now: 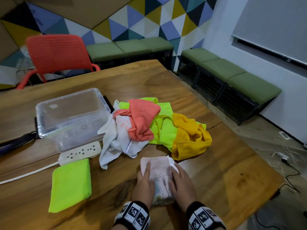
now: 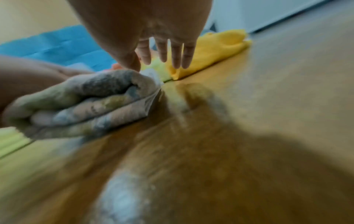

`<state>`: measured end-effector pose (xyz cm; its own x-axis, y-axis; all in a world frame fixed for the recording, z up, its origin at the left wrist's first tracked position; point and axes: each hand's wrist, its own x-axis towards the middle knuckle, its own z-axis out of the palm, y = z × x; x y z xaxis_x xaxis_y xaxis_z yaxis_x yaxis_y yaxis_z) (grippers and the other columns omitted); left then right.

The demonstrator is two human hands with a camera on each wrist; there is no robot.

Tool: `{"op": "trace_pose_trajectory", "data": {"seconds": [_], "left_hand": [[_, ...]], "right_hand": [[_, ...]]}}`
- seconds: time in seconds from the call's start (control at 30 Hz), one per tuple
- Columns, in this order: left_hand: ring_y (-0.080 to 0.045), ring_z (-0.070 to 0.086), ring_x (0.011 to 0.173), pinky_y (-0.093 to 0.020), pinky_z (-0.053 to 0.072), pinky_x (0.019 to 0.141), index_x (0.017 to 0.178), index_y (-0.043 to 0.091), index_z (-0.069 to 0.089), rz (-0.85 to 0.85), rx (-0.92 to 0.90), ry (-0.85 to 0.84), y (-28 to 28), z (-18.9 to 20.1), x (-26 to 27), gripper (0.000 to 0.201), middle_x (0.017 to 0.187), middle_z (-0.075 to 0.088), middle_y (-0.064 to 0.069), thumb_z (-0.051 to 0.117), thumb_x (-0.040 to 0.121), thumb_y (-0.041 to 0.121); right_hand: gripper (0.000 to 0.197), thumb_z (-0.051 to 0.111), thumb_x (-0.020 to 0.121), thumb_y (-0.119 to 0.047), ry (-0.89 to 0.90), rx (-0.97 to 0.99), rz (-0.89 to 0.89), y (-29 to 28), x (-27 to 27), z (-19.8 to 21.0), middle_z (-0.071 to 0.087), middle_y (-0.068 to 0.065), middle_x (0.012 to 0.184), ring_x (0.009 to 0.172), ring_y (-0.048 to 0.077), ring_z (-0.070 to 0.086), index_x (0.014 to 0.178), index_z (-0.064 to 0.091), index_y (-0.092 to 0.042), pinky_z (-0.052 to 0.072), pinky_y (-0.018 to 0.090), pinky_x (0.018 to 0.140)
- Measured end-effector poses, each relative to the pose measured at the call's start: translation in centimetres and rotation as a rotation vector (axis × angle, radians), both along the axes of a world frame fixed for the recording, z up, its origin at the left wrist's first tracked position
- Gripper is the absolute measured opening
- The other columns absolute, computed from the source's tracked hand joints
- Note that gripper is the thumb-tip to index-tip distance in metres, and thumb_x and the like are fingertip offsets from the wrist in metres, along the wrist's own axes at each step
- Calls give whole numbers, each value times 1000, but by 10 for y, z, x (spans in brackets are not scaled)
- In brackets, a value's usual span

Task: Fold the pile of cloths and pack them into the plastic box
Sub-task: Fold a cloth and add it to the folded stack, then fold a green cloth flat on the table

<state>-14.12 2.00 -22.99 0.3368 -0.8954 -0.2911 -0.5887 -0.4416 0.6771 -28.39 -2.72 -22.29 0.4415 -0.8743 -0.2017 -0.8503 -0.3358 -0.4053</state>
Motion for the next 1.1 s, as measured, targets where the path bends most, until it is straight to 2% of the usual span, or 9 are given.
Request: {"op": "trace_pose_trajectory", "data": {"seconds": [0.13,0.3,0.43,0.5,0.67,0.83,0.9,1.0,1.1], "left_hand": [[-21,48,122,-26,44,91,149,35,7,95,30,-186,12,14,35,59,148,24,-10,37,99,26],[-23,50,120,-31,45,96,148,30,17,101,112,-268,32,23,76,58,142,37,-6,41,96,26],[-27,60,109,-34,48,86,136,27,44,161,-1,-384,52,40,110,41,120,63,-7,35,96,26],[-32,62,108,-39,49,86,124,18,58,159,-156,-437,59,39,131,41,116,66,-12,34,91,20],[-30,-6,147,-49,4,117,151,26,1,108,252,-580,70,29,167,55,159,-7,-1,25,101,31],[-32,-14,145,-54,-3,116,149,23,-13,150,415,-498,71,7,170,62,157,-19,-6,16,99,47],[-33,-15,145,-54,-2,116,148,22,-14,187,457,-488,70,3,172,62,156,-20,-6,14,99,48],[-34,-12,145,-55,-1,115,149,22,-13,206,480,-499,68,3,175,62,157,-18,-8,14,99,47],[-42,21,141,-64,14,109,148,14,26,168,292,-579,64,2,173,56,155,20,-17,25,98,40]], "right_hand": [[54,29,79,-35,197,-57,329,14,50,16,64,-4,123,110,15,64,115,67,-23,54,25,84],[65,12,92,-38,304,156,528,17,102,15,-2,7,159,147,27,-7,151,3,-14,6,41,120],[78,-3,81,-51,316,40,469,27,139,20,11,12,158,145,36,10,149,17,-19,9,54,116],[72,12,81,-48,371,25,414,29,147,21,50,11,139,126,35,50,129,56,-18,40,54,100],[78,-2,97,-45,300,-122,418,33,150,-13,70,2,114,102,24,68,107,72,-23,55,46,75],[68,6,96,-47,313,-116,517,40,200,-23,68,0,116,105,22,66,112,69,-26,54,44,83],[65,10,92,-52,321,-91,505,37,219,-17,61,4,129,119,24,57,125,59,-23,43,47,100],[87,-5,75,-57,318,61,576,30,234,-8,2,9,159,146,32,-2,150,11,-17,-4,49,115],[75,1,86,-53,233,51,566,28,229,5,-5,7,159,146,29,-8,151,6,-16,-5,48,116]]}}
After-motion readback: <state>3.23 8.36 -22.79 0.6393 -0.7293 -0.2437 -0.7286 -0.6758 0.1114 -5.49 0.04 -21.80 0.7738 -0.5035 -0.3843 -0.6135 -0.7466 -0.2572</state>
